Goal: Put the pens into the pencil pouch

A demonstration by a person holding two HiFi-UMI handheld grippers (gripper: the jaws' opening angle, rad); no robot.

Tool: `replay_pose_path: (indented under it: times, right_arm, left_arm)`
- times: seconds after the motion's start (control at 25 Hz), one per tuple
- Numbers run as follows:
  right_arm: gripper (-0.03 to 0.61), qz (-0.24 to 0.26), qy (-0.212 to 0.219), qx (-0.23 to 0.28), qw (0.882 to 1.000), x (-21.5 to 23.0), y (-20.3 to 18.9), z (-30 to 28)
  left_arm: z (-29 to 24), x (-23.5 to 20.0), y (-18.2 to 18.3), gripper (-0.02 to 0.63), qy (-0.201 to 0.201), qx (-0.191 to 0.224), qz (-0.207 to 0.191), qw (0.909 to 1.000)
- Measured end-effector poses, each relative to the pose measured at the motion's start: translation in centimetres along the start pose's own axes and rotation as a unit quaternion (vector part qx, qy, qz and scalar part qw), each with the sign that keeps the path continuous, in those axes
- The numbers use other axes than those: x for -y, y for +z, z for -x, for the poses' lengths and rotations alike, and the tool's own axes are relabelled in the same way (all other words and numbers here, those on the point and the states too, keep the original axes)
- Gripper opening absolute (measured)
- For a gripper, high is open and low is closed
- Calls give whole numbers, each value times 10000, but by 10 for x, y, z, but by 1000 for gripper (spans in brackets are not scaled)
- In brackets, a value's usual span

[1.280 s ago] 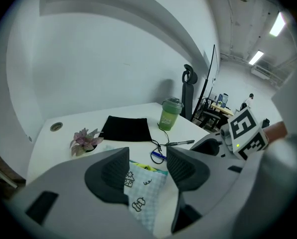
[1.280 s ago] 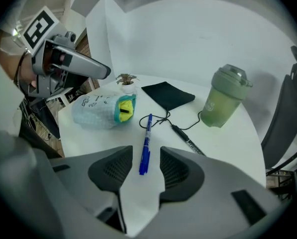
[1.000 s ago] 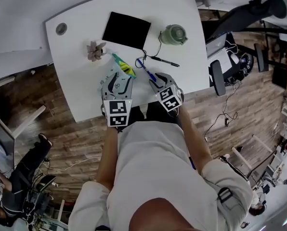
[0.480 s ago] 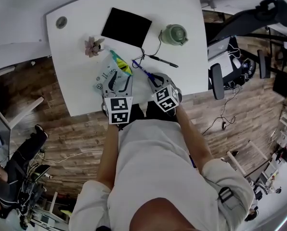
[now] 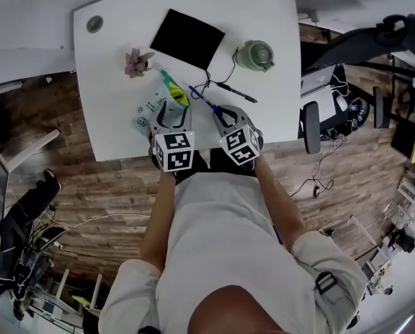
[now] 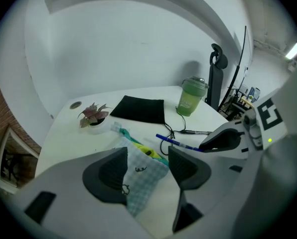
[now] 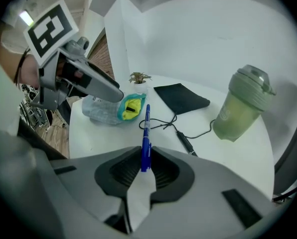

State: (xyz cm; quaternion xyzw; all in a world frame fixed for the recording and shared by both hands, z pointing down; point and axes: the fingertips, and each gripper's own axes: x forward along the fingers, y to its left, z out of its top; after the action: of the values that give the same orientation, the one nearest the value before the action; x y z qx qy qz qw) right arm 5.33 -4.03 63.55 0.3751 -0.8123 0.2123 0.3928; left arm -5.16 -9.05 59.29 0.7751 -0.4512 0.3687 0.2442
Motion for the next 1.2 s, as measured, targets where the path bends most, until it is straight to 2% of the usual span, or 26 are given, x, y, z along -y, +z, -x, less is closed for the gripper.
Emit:
replay_pose_path:
  times: [0.2,0.32,0.52,0.6,0.68,0.96,1.2]
  right_arm:
    - [61,168,77,110,9998,7,11,7]
    - [61,277,150,149,9994,11,14,11]
    - [61,428,282,254,9984,17,19,19]
    - [61,503,346,305,9977,19,22,23]
    - [61,604,436,334,9967,18,24,26]
    - [61,1183,810,237,9894,6,22,32]
    - [61,1886,1081,-62,9761,-5,12,33]
  left_arm:
    - [-20,-7,-13,282,560,-417,85,9975]
    - [-31,-9,-17,273,854,-575,143,9946]
    - [-33,-8,-23,139,1246,-695,180,9896]
    - [-28,-11,-23,36,1428,-654,239,9873]
    - [-23,-12,-26,-1,1446,-624,349,9869]
    - [-3,-7,-33,-3,1166,-403,720,9897]
    - [14,-6,-32,-5,1112,-165,807,9904]
